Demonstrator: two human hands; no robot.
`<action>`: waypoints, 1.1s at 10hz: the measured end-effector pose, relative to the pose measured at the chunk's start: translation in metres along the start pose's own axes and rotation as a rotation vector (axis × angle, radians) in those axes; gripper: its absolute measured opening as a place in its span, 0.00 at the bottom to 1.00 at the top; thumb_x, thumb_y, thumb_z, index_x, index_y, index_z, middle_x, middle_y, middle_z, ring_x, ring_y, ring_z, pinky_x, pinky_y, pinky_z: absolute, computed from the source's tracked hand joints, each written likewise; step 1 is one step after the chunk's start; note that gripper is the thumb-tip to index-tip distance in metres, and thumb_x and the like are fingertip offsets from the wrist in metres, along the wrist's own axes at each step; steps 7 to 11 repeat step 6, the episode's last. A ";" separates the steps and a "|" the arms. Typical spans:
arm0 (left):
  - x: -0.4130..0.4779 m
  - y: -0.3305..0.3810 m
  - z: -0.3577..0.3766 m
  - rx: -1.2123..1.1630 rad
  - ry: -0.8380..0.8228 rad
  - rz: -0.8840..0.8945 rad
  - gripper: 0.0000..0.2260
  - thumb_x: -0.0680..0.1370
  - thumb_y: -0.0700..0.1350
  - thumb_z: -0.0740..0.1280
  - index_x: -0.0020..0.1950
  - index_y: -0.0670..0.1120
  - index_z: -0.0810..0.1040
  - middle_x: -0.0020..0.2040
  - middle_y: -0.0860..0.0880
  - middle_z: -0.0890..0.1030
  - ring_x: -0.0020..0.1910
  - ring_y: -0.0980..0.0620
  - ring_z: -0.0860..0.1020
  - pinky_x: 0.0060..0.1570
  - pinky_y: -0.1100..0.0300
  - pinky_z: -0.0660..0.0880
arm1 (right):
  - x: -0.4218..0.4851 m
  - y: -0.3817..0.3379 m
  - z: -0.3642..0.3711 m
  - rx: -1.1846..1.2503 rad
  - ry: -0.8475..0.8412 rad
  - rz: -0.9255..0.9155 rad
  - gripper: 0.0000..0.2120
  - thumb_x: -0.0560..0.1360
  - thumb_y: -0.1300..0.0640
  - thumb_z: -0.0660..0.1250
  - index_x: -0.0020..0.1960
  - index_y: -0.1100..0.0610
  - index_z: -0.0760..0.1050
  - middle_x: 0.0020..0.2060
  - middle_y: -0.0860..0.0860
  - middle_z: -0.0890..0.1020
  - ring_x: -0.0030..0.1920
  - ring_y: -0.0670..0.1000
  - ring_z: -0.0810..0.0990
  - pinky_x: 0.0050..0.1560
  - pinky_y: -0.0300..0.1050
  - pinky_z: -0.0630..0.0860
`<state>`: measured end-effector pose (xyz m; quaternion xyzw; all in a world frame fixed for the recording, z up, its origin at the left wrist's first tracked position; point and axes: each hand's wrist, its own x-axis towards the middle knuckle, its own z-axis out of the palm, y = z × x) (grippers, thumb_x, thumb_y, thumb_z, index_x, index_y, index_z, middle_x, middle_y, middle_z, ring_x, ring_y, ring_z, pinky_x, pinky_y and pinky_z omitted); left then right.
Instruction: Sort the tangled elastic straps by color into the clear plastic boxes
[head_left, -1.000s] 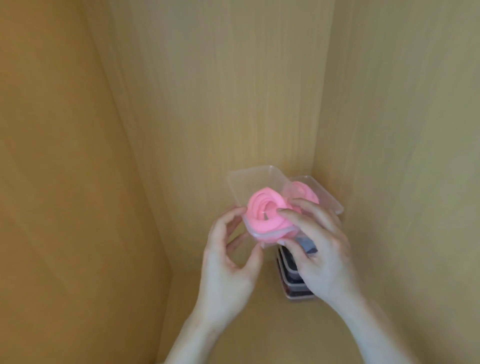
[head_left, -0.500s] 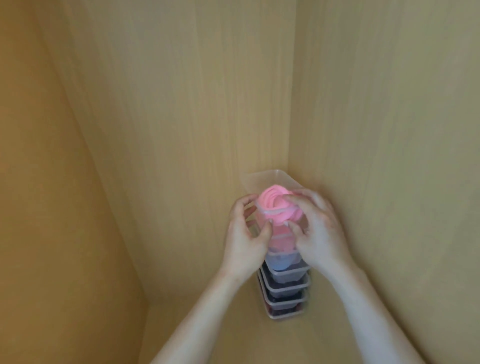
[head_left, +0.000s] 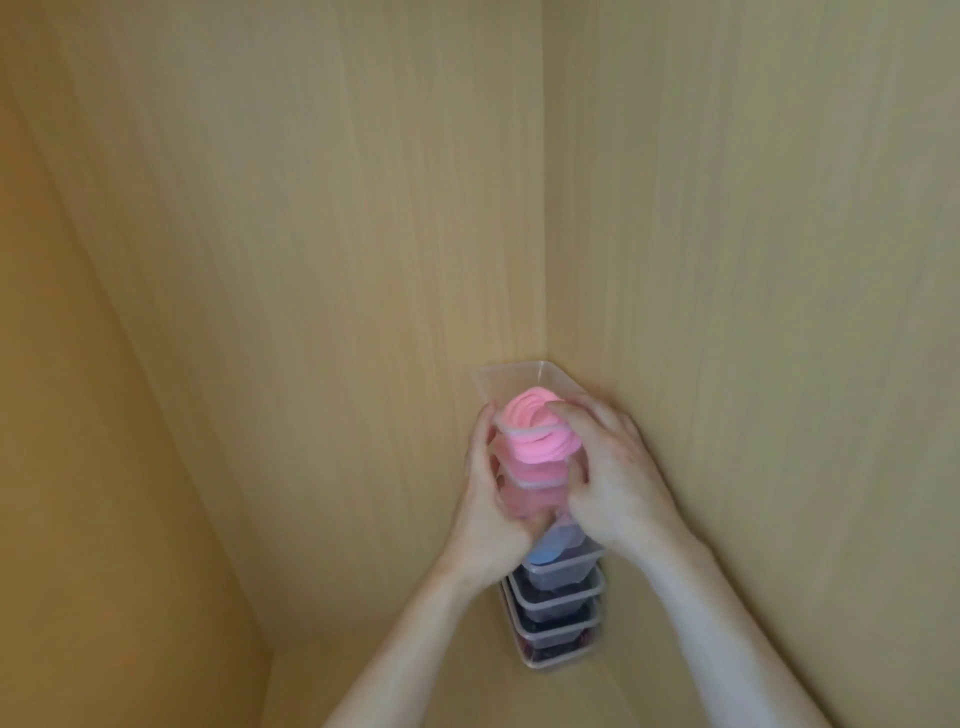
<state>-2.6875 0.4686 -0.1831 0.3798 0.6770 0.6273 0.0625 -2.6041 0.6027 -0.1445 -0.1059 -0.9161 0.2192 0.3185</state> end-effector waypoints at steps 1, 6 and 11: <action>0.010 -0.008 -0.001 0.029 0.038 0.011 0.49 0.73 0.30 0.74 0.80 0.60 0.48 0.63 0.76 0.72 0.67 0.58 0.76 0.57 0.66 0.76 | 0.005 -0.001 -0.004 -0.019 -0.047 0.009 0.33 0.76 0.66 0.60 0.79 0.50 0.62 0.79 0.44 0.59 0.77 0.48 0.57 0.74 0.35 0.51; 0.004 0.008 -0.023 0.218 0.023 0.004 0.57 0.67 0.43 0.81 0.77 0.73 0.44 0.69 0.80 0.50 0.78 0.57 0.58 0.76 0.48 0.63 | -0.021 -0.017 -0.040 0.018 -0.115 0.149 0.37 0.80 0.59 0.60 0.82 0.45 0.46 0.81 0.39 0.44 0.80 0.46 0.52 0.76 0.39 0.51; 0.004 0.008 -0.023 0.218 0.023 0.004 0.57 0.67 0.43 0.81 0.77 0.73 0.44 0.69 0.80 0.50 0.78 0.57 0.58 0.76 0.48 0.63 | -0.021 -0.017 -0.040 0.018 -0.115 0.149 0.37 0.80 0.59 0.60 0.82 0.45 0.46 0.81 0.39 0.44 0.80 0.46 0.52 0.76 0.39 0.51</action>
